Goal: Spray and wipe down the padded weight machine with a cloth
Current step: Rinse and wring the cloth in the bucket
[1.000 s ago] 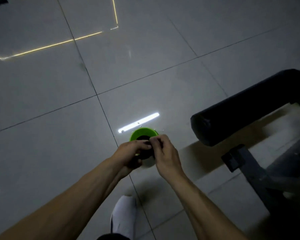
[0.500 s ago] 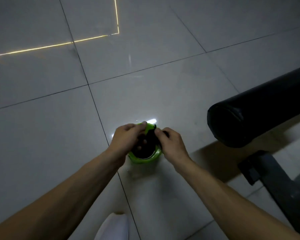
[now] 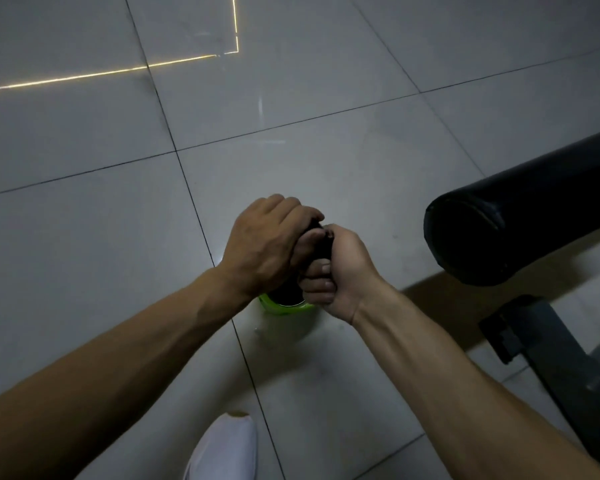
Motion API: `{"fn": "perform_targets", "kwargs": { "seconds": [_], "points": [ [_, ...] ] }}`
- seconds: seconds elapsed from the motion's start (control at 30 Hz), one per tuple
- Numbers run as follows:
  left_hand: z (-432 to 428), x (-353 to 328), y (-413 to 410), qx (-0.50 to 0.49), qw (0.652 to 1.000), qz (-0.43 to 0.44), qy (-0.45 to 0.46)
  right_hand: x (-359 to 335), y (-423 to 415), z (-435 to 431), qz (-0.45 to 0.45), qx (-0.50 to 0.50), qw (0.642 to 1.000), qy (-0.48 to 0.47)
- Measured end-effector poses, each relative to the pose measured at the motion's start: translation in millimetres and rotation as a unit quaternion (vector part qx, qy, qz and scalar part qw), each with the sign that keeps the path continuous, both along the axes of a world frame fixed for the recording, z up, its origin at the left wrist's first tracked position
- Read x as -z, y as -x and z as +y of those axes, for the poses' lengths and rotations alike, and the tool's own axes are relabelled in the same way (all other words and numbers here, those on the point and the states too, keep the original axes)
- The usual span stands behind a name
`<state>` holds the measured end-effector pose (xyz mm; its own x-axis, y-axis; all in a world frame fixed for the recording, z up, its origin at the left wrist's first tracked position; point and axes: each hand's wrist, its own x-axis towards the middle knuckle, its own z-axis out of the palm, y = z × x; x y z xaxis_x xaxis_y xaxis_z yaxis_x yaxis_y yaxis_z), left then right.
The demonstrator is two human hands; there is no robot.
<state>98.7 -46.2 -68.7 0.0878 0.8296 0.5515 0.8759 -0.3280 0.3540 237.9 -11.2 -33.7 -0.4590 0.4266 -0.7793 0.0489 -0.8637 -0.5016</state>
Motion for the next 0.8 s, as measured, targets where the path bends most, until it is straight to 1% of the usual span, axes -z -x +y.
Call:
{"fn": "perform_targets", "kwargs": {
  "seconds": [0.07, 0.13, 0.23, 0.33, 0.4, 0.47, 0.57, 0.6, 0.63, 0.7, 0.8],
  "points": [
    [6, 3, 4, -0.037, 0.999, 0.017, -0.011, -2, 8, -1, -0.074, 0.012, 0.993, -0.089],
    [8, 5, 8, -0.08, 0.996, 0.039, -0.015, -2, 14, 0, -0.148, 0.014, 0.969, -0.198],
    [5, 6, 7, -0.145, 0.989, 0.036, 0.019, 4, 20, 2, -0.226, -0.02, 0.903, -0.363],
    [-4, 10, 0, -0.175, 0.98, 0.007, 0.096, 24, 18, -2, -0.261, -0.058, 0.841, -0.47],
    [-8, 16, -2, -0.181, 0.965, -0.004, 0.19, 37, 19, -4, -0.277, -0.077, 0.815, -0.503],
    [-6, 22, 0, -0.159, 0.952, 0.006, 0.261, 46, 20, -2, -0.302, -0.084, 0.788, -0.53],
    [-1, 27, 6, -0.099, 0.947, -0.04, 0.302, 60, 24, 2, -0.328, -0.09, 0.755, -0.561],
    [1, 27, 6, -0.082, 0.941, -0.078, 0.32, 64, 26, 4, -0.331, -0.095, 0.749, -0.566],
    [3, 31, 8, -0.067, 0.933, -0.091, 0.341, 69, 27, 6, -0.336, -0.101, 0.743, -0.57],
    [3, 35, 10, -0.073, 0.906, -0.15, 0.389, 78, 28, 9, -0.35, -0.118, 0.731, -0.574],
    [5, 44, 11, -0.094, 0.848, -0.237, 0.465, 95, 30, 13, -0.361, -0.142, 0.71, -0.588]
  ]
}}
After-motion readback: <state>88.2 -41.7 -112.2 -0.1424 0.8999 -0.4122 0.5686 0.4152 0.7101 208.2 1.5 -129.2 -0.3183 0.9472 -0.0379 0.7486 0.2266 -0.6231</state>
